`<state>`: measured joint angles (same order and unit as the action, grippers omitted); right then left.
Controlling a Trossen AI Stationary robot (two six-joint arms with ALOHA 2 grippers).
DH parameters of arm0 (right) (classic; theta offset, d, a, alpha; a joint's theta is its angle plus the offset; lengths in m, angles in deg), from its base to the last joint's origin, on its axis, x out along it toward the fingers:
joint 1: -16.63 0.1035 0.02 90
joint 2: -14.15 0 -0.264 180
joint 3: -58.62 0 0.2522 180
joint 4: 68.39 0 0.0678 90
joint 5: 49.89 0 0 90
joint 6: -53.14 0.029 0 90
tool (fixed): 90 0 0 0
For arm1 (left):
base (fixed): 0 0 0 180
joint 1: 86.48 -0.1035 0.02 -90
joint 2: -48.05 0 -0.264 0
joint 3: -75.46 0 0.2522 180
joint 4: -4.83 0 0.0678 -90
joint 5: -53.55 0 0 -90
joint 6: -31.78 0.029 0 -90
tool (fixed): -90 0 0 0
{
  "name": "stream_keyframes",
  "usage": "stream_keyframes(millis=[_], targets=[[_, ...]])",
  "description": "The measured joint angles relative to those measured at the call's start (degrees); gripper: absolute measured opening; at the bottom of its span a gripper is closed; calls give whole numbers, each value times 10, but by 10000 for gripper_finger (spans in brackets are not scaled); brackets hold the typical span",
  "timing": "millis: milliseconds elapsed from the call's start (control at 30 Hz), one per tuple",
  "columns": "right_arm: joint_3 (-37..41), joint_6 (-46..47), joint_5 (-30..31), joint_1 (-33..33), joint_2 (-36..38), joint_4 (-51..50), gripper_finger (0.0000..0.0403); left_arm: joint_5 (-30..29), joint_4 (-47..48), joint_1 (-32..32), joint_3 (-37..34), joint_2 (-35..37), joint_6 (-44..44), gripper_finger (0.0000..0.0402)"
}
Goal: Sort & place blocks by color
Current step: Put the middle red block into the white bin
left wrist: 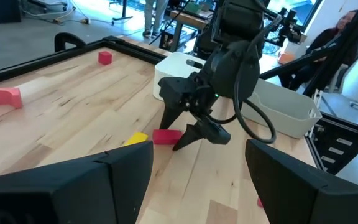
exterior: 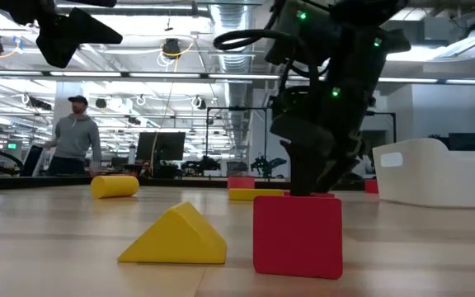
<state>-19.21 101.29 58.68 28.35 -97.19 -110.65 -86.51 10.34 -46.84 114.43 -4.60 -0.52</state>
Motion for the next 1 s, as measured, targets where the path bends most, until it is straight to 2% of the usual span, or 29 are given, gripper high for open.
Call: stream_keyframes(millis=[167, 400, 500, 700, 1000], targets=[[-26, -18, -2, 4, -7, -31, 239, -1, -2, 0, 0, 0, -1, 243], [-41, -57, -21, 3, 3, -64, 112, -11, -3, 0, 0, 0, -8, 243], [-39, -70, -43, 3, 27, -82, 111, -14, -2, 0, 0, 0, -14, 243], [-40, -77, -33, 21, 111, -79, 111, -11, -1, 0, 0, 0, -16, 243], [-31, -65, 65, 70, 269, -120, 111, -2, -18, 0, 0, 0, -27, 243]])
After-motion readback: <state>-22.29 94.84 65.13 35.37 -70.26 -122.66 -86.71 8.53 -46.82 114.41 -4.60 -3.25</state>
